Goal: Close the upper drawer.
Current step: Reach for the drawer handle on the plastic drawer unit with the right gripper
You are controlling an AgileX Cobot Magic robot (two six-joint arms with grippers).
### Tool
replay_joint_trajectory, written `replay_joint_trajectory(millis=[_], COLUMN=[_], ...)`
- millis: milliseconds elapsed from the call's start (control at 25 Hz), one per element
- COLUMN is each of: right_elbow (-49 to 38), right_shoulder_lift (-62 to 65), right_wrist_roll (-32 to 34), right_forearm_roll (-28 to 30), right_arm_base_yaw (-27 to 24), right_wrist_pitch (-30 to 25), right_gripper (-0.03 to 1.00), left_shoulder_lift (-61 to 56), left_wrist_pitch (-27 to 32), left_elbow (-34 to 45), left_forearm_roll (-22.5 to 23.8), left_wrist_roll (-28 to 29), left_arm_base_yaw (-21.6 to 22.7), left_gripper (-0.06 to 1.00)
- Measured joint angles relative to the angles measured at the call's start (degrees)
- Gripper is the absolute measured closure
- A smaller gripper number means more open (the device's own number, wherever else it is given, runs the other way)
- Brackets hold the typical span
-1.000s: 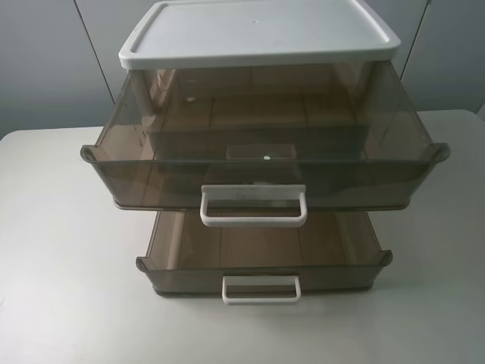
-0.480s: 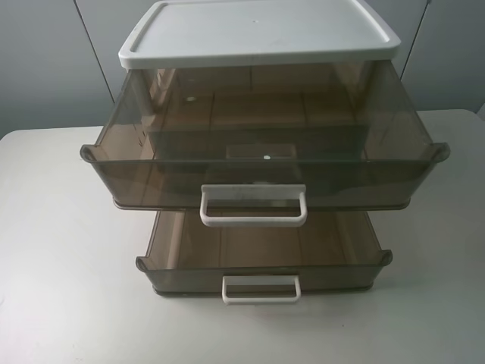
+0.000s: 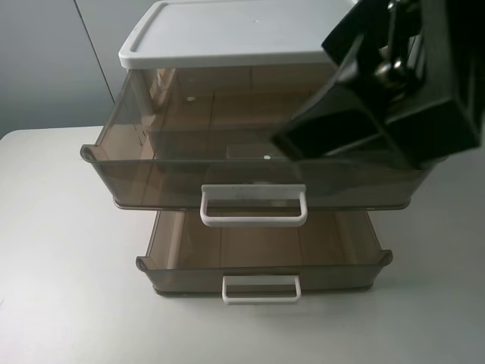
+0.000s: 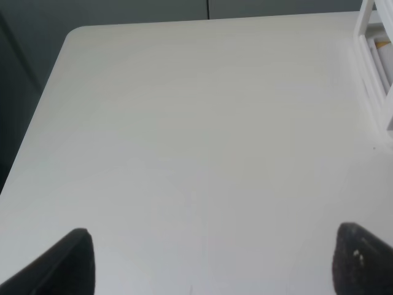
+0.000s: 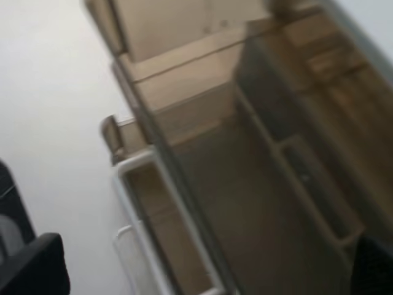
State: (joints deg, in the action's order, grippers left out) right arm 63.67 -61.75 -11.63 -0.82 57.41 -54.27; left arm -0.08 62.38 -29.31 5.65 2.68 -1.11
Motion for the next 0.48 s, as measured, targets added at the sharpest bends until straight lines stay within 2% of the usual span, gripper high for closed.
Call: replay_joint_trajectory(millis=[80, 160, 320, 480], right_elbow=[0.00, 0.00, 0.00, 0.00], right_shoulder_lift=[-2.10, -3.75, -7.47, -11.30], right_wrist_roll=[0.00, 0.00, -0.65, -1.96], right_forearm_roll=[-0.55, -2.84, -7.23, -9.16], right_arm_base_yaw=[3.22, 4.24, 4.50, 4.75], right_wrist_pitch=[0.00, -0.38, -2.52, -4.36], right_gripper=[0.27, 0.27, 0.27, 0.27], left_shoulder_lift=[0.00, 0.00, 0.00, 0.00], left_wrist_pitch=[0.00, 0.00, 0.00, 0.00], left_elbow=[0.00, 0.00, 0.00, 0.00], left_forearm_roll=[0.00, 0.00, 0.00, 0.00], left_wrist_roll=[0.00, 0.00, 0.00, 0.00], left_arm_base_yaw=[0.00, 0.00, 0.00, 0.00], left_gripper=[0.20, 0.20, 0.20, 0.20])
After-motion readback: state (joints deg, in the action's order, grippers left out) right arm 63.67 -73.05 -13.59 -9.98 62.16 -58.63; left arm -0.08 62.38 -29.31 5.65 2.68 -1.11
